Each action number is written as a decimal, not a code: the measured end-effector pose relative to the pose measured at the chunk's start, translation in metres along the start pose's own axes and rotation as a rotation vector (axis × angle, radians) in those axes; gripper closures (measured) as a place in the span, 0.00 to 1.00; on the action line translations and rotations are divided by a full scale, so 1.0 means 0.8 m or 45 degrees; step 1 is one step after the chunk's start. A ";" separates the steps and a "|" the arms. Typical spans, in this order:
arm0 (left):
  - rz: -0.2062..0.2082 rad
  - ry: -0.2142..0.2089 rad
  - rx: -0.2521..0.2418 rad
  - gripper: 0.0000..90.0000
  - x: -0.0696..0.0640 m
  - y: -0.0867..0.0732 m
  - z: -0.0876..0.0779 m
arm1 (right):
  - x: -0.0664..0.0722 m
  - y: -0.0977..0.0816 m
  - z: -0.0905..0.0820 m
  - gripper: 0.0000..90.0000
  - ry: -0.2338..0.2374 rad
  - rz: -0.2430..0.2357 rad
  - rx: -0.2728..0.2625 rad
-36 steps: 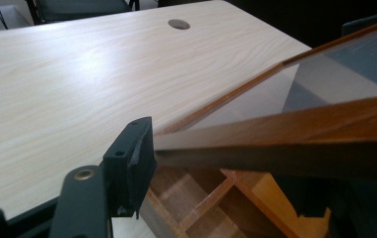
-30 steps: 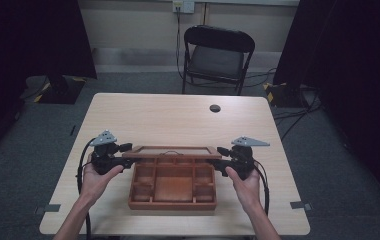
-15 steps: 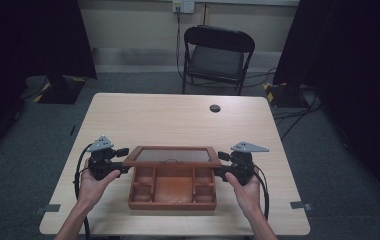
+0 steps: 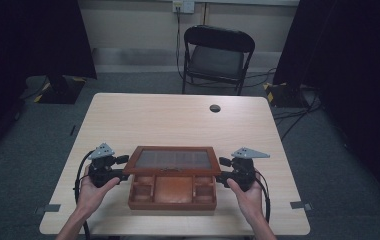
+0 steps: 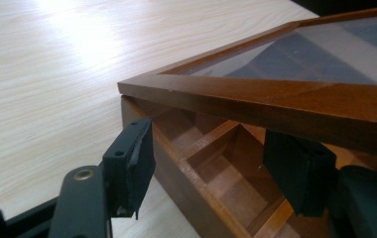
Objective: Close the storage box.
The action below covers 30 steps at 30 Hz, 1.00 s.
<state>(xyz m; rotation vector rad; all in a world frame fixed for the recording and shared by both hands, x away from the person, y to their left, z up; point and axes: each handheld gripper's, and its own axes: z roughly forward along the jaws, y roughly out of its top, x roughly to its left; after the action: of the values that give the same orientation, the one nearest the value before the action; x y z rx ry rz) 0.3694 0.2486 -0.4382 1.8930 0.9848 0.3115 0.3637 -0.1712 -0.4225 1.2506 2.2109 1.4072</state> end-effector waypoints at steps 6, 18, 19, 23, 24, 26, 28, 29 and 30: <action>-0.024 0.007 0.002 0.41 0.003 -0.004 -0.002 | -0.001 -0.007 -0.002 0.41 0.004 0.001 0.009; 0.016 0.020 0.033 0.37 0.007 -0.006 -0.005 | -0.001 -0.024 -0.004 0.40 -0.006 0.016 0.005; 0.013 0.020 0.034 0.37 0.008 -0.006 -0.006 | -0.001 -0.024 -0.004 0.40 -0.014 0.013 0.006; 0.008 0.020 0.027 0.36 0.011 -0.007 -0.008 | -0.002 -0.027 -0.005 0.40 -0.012 0.018 0.005; 0.037 0.026 0.032 0.37 0.010 -0.007 -0.008 | -0.003 -0.027 -0.004 0.40 -0.007 0.024 0.013; 0.053 0.030 0.033 0.37 0.007 -0.007 -0.008 | -0.003 -0.028 -0.004 0.40 -0.010 0.019 0.019; 0.051 0.021 0.049 0.35 0.009 -0.008 -0.008 | -0.002 -0.029 -0.006 0.40 -0.016 0.017 0.021; 0.048 0.027 0.048 0.36 0.010 -0.009 -0.008 | -0.003 -0.030 -0.006 0.40 -0.016 0.024 0.018; 0.043 0.030 0.043 0.36 0.011 -0.010 -0.008 | -0.003 -0.031 -0.006 0.40 -0.019 0.023 0.023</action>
<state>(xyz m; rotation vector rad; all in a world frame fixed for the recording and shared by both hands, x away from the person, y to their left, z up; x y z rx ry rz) 0.3675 0.2612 -0.4430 1.9420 0.9799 0.3400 0.3488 -0.1802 -0.4412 1.2857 2.2126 1.3832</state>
